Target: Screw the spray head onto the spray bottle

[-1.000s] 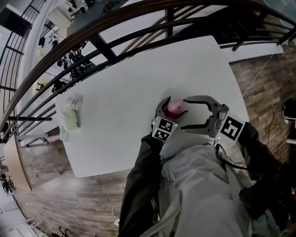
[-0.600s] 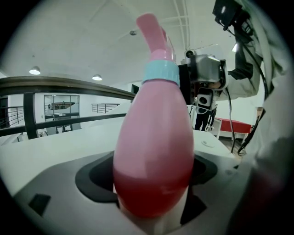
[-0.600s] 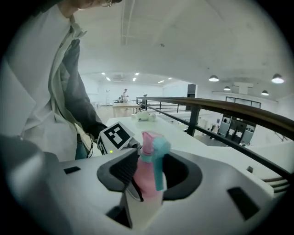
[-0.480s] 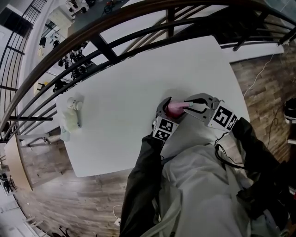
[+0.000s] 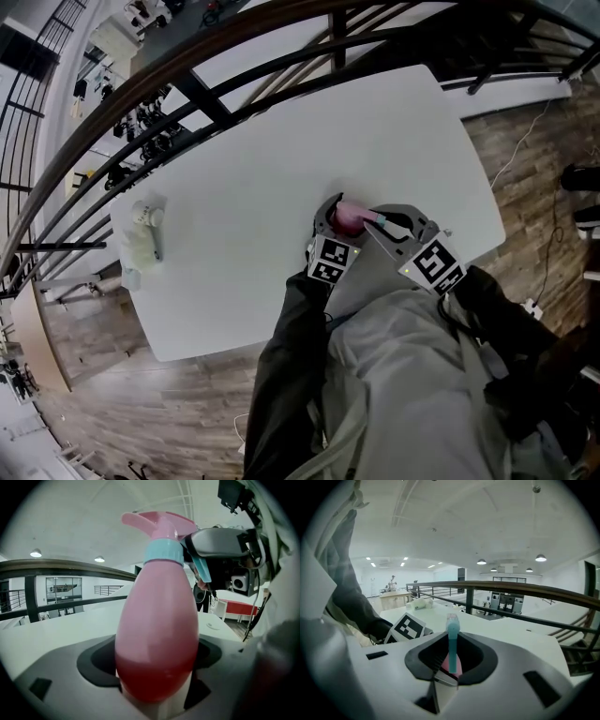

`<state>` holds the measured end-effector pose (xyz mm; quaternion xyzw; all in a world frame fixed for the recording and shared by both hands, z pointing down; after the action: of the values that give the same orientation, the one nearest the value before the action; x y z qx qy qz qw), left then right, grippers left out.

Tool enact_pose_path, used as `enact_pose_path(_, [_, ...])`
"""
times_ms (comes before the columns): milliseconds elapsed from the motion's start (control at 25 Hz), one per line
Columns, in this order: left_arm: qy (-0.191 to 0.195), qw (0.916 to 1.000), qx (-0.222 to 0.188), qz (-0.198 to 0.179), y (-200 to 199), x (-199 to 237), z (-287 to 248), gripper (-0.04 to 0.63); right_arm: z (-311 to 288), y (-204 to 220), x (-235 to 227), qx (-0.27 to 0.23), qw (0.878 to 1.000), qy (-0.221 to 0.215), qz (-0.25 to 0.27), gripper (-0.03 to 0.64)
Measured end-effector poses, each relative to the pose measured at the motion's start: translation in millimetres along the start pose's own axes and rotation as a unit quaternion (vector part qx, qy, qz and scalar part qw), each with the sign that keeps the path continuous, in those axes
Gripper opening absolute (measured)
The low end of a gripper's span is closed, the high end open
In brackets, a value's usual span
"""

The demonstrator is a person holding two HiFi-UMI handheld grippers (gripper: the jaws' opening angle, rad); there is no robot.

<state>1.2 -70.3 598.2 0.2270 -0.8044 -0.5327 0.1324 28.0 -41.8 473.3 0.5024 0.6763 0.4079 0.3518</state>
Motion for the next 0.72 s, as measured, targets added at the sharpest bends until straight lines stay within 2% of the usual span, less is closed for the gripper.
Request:
enact_pose_path(120, [-0.001, 1.0, 0.0, 0.002, 6.0, -2.8, -2.1, 0.442, 0.6, 0.8, 3.7, -0.004, 1.0, 0.024, -0.02, 0.041])
enact_pose_path(360, [-0.01, 0.9999, 0.005, 0.002, 9.2, -1.9, -4.4, 0.442, -1.2, 2.6, 3.4, 0.003, 0.999, 0.025, -0.034, 0.041])
enact_pose_path(440, [-0.012, 0.9999, 0.003, 0.004, 9.0, -1.3, -4.8, 0.442, -1.4, 1.9, 3.6, -0.005, 0.999, 0.035, -0.021, 0.041])
enact_pose_path(560, [-0.012, 0.9999, 0.002, 0.007, 3.3, 0.0, -1.6, 0.442, 4.8, 4.7, 8.6, -0.048, 0.997, 0.047, 0.036, 0.045])
enact_pose_path(640, [-0.02, 0.9996, -0.005, 0.02, -0.4, 4.1, 3.8, 0.445, 15.5, 6.0, 10.9, -0.085, 0.994, 0.05, 0.056, 0.097])
enact_pose_path(720, [-0.017, 0.9995, -0.013, 0.025, 0.6, 5.3, 11.1, 0.445, 26.2, 15.6, 8.8, -0.09, 0.994, 0.044, 0.035, 0.164])
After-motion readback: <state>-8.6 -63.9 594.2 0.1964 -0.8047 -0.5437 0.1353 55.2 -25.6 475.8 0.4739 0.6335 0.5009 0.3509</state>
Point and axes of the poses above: the fingertips, and each gripper's own axes: z backward along the fingers, x to its left, y out of its underside, the point moved 3 cm from there along z, backward along the fingers, and after that the axes turned 13 degrees about -y, right-handed, at the moved point
